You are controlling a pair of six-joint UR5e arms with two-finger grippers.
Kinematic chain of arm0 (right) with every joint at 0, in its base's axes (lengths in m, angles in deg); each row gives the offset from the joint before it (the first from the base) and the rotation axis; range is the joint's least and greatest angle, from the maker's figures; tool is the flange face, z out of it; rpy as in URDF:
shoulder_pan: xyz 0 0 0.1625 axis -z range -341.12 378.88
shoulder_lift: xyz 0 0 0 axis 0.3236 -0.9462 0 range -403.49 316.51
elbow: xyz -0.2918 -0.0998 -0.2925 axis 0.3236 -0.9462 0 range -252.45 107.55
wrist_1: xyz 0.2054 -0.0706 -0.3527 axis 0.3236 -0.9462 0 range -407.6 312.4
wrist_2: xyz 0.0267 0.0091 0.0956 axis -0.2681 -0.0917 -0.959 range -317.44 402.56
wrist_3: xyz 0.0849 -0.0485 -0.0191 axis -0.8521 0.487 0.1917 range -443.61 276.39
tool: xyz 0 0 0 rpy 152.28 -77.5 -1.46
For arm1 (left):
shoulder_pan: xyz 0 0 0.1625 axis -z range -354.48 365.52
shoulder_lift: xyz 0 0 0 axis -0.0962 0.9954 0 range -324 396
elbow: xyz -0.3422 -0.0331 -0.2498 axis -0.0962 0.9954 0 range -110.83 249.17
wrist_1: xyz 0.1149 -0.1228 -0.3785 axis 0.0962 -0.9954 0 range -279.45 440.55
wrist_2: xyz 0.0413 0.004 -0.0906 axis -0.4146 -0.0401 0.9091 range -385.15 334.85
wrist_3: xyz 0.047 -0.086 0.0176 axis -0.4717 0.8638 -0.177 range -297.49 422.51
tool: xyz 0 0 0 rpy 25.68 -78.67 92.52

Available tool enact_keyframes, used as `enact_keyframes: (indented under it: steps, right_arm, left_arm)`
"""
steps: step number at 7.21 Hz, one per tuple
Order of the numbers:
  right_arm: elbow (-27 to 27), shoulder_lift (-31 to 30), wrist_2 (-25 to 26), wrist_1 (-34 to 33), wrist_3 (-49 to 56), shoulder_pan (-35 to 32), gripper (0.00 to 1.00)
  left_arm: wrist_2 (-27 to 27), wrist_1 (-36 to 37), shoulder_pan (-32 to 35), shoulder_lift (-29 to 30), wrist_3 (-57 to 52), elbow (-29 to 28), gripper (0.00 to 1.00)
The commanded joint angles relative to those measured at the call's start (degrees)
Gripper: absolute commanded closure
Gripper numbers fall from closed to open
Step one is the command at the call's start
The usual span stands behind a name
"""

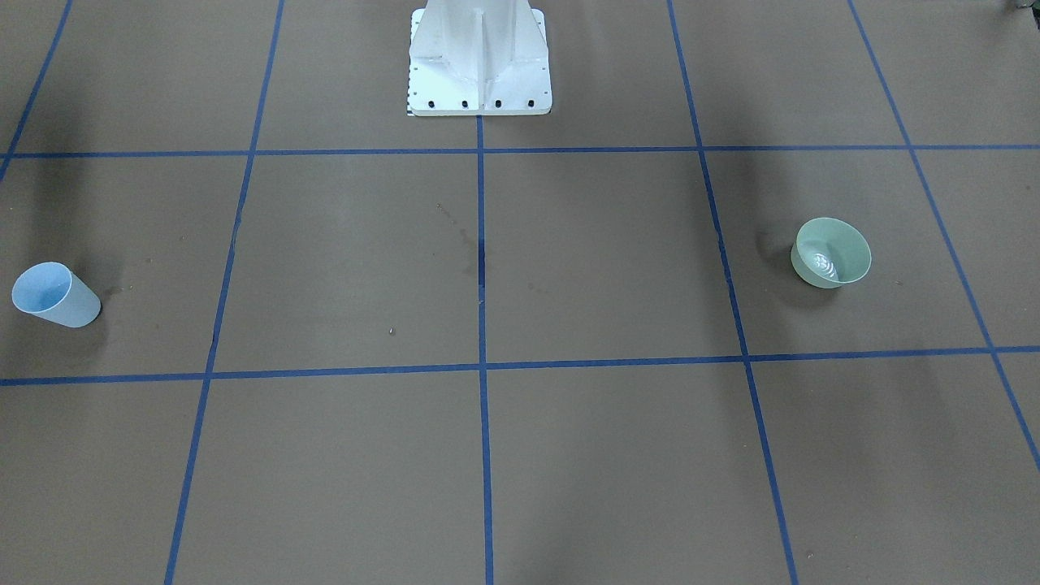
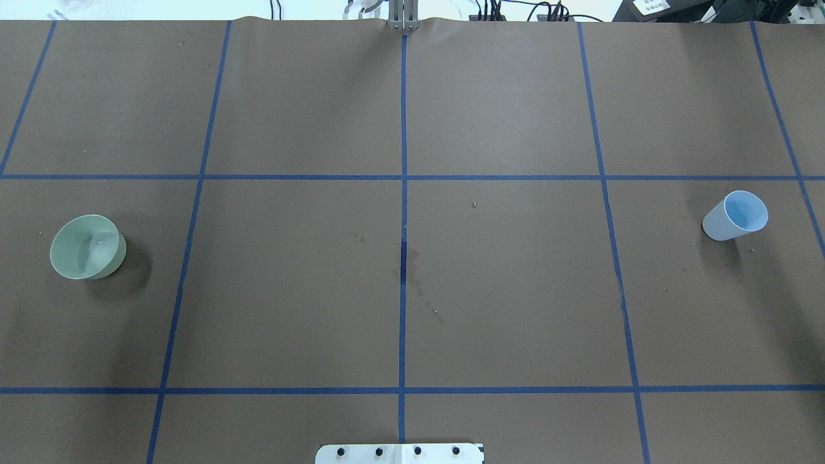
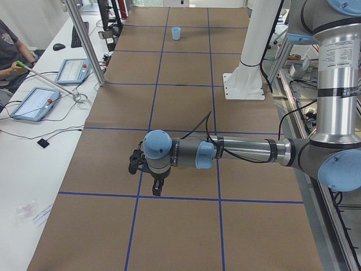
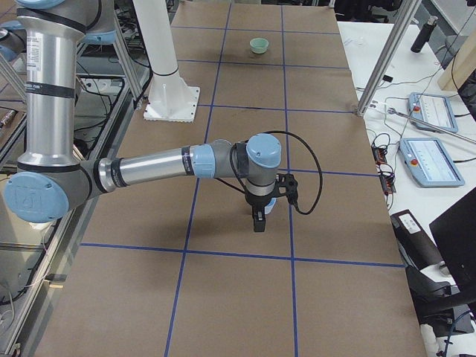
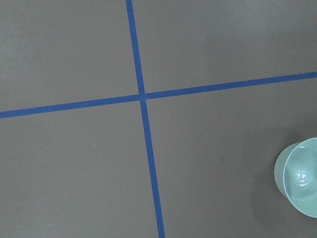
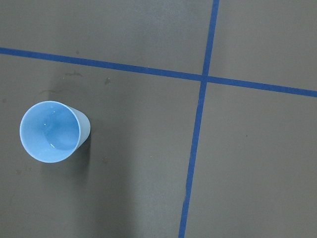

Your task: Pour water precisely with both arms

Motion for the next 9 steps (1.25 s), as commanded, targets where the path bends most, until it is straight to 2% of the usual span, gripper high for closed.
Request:
enact_keyframes:
  steps: [1, 3, 6, 7, 9]
  right_arm:
    - [-1.8, -0.5, -0.5, -0.2, 0.0, -0.1, 0.00]
    - [-2.6, -0.5, -0.2, 0.1, -0.1, 0.0, 0.00]
    - [-5.7, -0.3, -0.1, 0.2, -0.2, 0.0, 0.00]
    - [-6.6, 0.2, -0.2, 0.2, -0.2, 0.1, 0.00]
    - [-7.2, -0.6, -0.7, 5.0, -0.2, 0.1, 0.00]
  left_arm:
    - [-0.4, -0.3, 1.4, -1.5, -0.6, 1.5, 0.00]
    - [-3.4, -0.7, 1.1, -0.7, -0.2, 0.7, 0.00]
    - [-0.7, -1.8, 1.0, -1.0, -0.5, 2.4, 0.00]
    - [-0.7, -3.3, 0.9, -0.8, -0.3, 0.6, 0.00]
    - [-1.1, -5.1, -5.4, -0.4, 4.3, -0.8, 0.00]
